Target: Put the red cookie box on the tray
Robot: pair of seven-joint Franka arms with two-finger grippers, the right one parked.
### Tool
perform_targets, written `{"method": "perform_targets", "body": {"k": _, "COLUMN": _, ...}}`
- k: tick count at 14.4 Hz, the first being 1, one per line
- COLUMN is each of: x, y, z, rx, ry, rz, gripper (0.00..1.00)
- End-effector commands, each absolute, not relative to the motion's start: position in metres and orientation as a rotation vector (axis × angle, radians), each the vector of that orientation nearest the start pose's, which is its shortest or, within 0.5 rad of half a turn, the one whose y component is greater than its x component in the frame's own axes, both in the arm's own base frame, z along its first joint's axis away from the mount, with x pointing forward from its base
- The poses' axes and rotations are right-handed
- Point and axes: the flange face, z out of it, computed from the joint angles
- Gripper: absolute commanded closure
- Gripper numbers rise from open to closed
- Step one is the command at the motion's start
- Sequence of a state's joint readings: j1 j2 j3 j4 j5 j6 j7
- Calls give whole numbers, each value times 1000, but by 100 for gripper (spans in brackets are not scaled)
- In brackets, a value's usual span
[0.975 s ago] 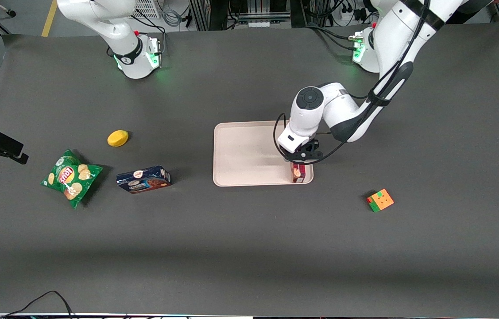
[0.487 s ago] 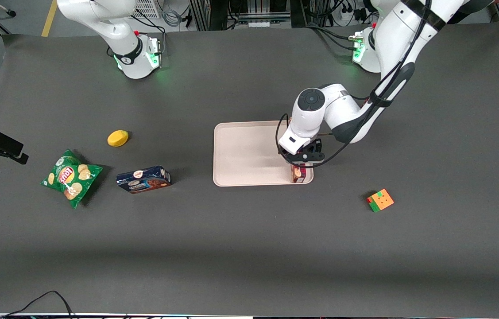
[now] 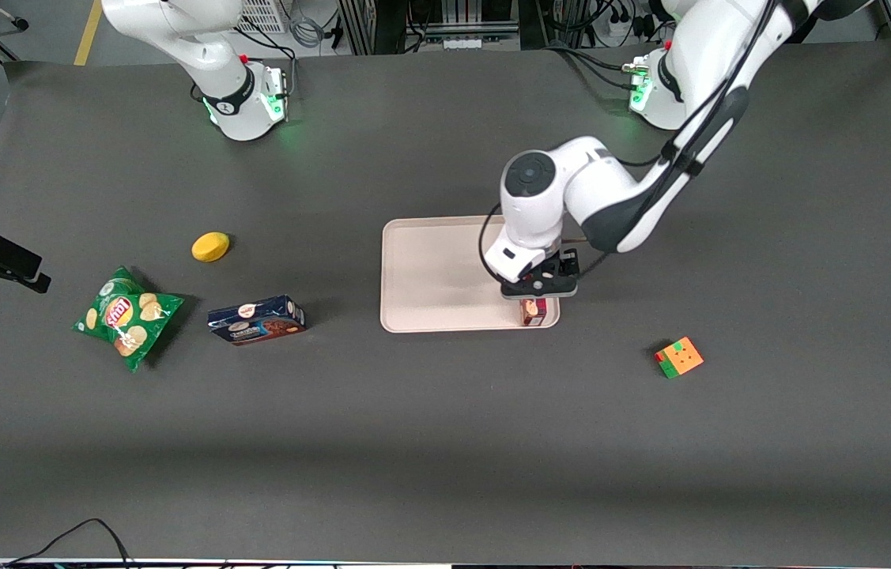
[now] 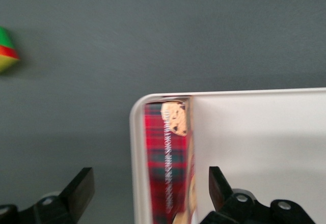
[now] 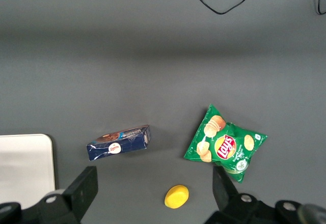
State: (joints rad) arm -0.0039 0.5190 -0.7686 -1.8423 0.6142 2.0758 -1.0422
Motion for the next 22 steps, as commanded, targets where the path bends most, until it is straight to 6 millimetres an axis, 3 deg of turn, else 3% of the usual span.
{"method": "perform_targets", "body": {"k": 1, "x": 528, "y": -379, "z": 419, "rx": -2967, "ry": 124, "rz": 46, "gripper": 0}}
{"method": "perform_targets", "body": {"k": 4, "x": 536, "y": -342, "z": 480, "rx": -2925, "ry": 200, "rz": -9, "gripper": 0}}
{"method": "perform_targets", "body": {"k": 8, "x": 557, "y": -232, "z": 548, "rx": -3000, "ry": 213, "rz": 24, "gripper": 0}}
{"method": "perform_targets", "body": {"k": 10, "x": 558, "y": -177, "z": 567, "rx": -2971, "ry": 288, "rz": 8, "gripper": 0}}
{"method": "perform_targets", "body": {"k": 14, "x": 542, "y": -98, "z": 580, "rx": -3098, "ry": 71, "rz": -66, "gripper": 0}}
{"method": "perform_targets", "body": {"k": 18, "x": 531, "y": -72, "z": 583, "rx": -3142, "ry": 14, "rz": -128, "gripper": 0}}
{"method": "perform_targets", "body": {"k": 22, "x": 534, "y": -71, "z": 587, "rx": -3177, "ry": 4, "rz": -134, "gripper": 0}}
